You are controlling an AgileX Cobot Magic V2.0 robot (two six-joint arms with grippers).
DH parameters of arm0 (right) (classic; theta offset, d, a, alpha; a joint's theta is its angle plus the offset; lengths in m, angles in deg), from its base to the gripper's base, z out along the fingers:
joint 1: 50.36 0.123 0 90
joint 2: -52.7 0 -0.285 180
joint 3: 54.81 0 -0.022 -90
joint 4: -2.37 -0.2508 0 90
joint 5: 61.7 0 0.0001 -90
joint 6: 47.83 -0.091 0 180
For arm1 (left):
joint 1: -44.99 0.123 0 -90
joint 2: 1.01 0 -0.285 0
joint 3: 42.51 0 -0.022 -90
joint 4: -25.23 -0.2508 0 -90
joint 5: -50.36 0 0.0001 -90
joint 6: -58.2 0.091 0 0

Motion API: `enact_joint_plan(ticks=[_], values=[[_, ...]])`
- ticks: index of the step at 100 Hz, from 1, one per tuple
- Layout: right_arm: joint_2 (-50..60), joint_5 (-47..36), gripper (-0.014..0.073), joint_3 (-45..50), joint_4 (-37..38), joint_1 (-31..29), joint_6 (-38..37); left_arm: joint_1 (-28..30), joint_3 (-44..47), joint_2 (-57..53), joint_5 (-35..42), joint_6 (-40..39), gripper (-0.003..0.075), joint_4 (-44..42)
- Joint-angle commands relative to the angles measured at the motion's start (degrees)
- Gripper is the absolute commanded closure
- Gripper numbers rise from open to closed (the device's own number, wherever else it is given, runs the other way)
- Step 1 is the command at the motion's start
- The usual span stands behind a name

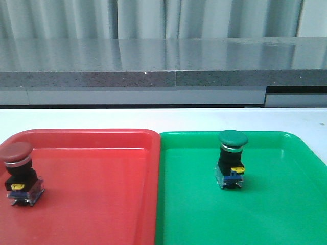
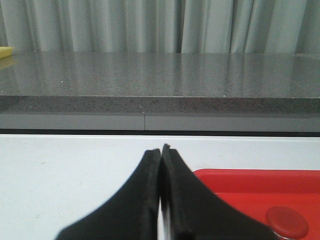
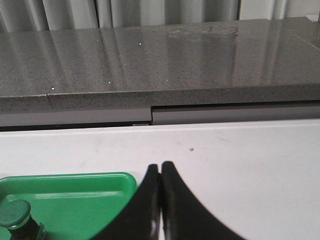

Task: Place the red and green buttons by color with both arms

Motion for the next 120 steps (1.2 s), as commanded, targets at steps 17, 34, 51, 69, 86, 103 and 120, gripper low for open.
enact_joint_plan(ticks=[17, 34, 51, 69, 86, 103, 120], values=[[4.9, -6.8, 0.0658, 3.8, 2.4, -0.5, 0.0, 0.0, 0.7, -1.9, 5.0, -0.5, 0.0741, 0.5], [6.5, -12.6, 0.0657, 7.0, 1.2, -4.3, 0.0, 0.0, 0.7, -1.9, 5.0, -0.5, 0.0741, 0.5], [6.5, -19.7, 0.0657, 10.7, -8.2, -8.5, 6.2, 0.0, 0.7, -1.9, 5.0, -0.5, 0.0741, 0.5], [6.6, -28.0, 0.0657, 16.0, -18.3, -9.6, 16.1, 0.0, 0.7, -1.9, 5.0, -0.5, 0.0741, 0.5], [11.0, -28.3, 0.0657, 17.8, -18.2, -9.6, 16.8, 0.0, 0.7, -1.9, 5.0, -0.5, 0.0741, 0.5], [10.9, -26.0, 0.0657, 17.8, -18.3, -9.7, 17.6, 0.0, 0.7, -1.9, 5.0, -0.5, 0.0741, 0.5], [10.9, -25.9, 0.0657, 17.8, -18.2, -9.7, 17.6, 0.0, 0.7, -1.9, 5.0, -0.5, 0.0741, 0.5]])
